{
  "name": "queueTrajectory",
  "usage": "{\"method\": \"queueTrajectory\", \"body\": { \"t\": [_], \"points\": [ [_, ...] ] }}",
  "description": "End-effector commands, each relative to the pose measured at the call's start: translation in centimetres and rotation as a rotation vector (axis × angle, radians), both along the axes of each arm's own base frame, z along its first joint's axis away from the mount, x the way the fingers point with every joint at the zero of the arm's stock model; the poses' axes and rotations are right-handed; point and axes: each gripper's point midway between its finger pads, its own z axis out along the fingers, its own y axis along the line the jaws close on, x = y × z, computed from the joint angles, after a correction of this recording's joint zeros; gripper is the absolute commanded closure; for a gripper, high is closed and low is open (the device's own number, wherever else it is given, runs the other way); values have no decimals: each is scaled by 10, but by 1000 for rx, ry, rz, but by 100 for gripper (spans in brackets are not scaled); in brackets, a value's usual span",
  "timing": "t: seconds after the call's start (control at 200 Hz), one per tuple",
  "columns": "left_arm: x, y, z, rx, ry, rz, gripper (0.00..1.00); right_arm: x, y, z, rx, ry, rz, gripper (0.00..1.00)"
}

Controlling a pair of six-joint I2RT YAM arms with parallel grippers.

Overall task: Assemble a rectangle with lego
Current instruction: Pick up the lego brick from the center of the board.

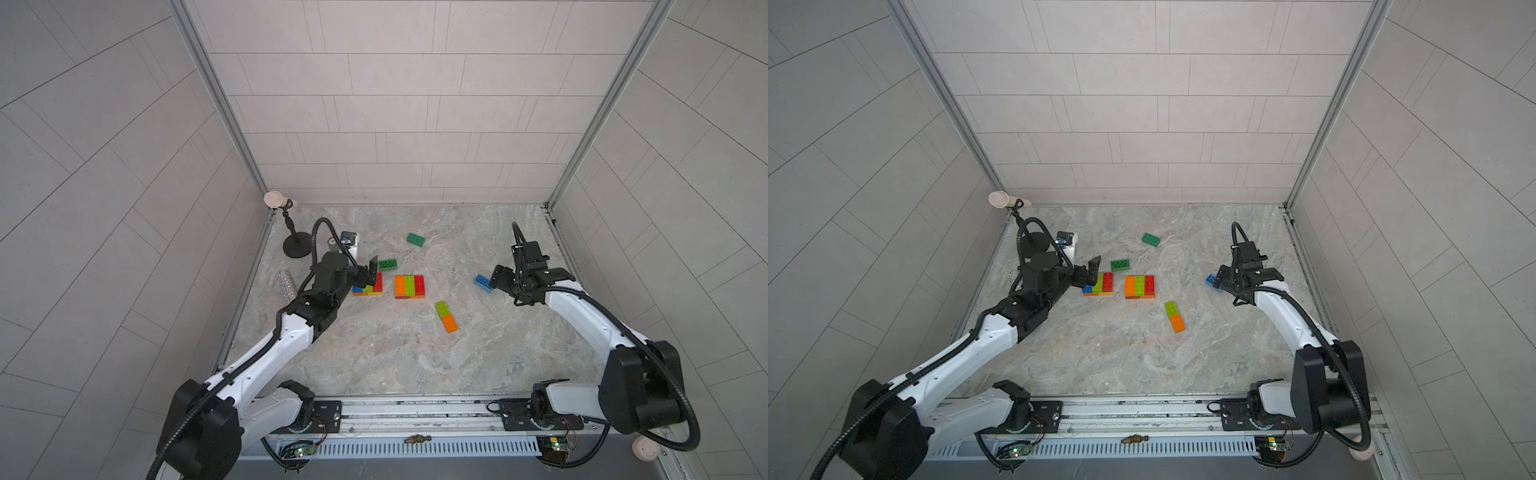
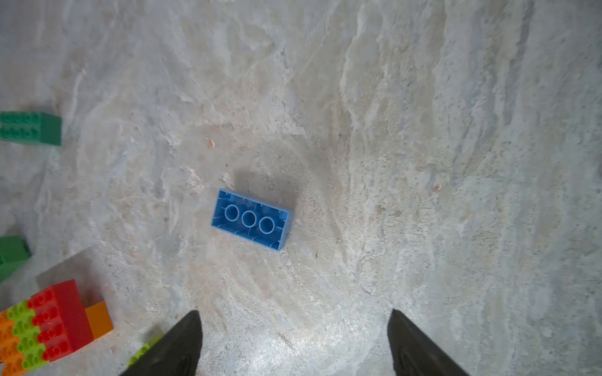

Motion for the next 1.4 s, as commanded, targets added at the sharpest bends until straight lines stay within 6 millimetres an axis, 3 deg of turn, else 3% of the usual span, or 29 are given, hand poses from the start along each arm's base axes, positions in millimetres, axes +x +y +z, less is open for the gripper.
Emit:
{"method": "queueTrajectory", "body": {
  "t": [0.0,0.165,0.33,0.495,0.711,0.771,0.836,0.971,1.041,1.171,1.281,1.391],
  "points": [
    [1,-10,3,-159,57,-51,4,4,2,3,-11,44,7,13],
    [6,-21,-17,-67,141,-70,22,15,6,-17,-45,100,-16,14],
    [1,-41,-25,62,127,-105,23,28,15,-32,-57,139,-66,5],
    [-1,-55,-34,109,137,-121,23,39,19,-40,-74,152,-101,4],
    [-2,-67,-33,84,123,-153,23,49,24,-59,-57,197,-128,6],
    [-2,-66,-31,88,119,-144,23,49,20,-53,-93,191,-135,9],
    [-1,-59,-28,101,113,-113,23,54,16,-34,-187,153,-105,9],
    [5,-33,-34,129,162,4,23,64,16,-3,-338,138,-19,10],
    [8,-19,-39,122,208,69,24,76,34,6,-366,115,77,11],
    [9,-9,-44,142,237,103,24,106,99,16,-353,64,302,12],
    [8,-5,-50,141,272,115,24,135,148,3,-299,56,465,13],
    [5,-1,-54,127,297,123,24,164,173,-10,-283,39,588,12]
  ]
}}
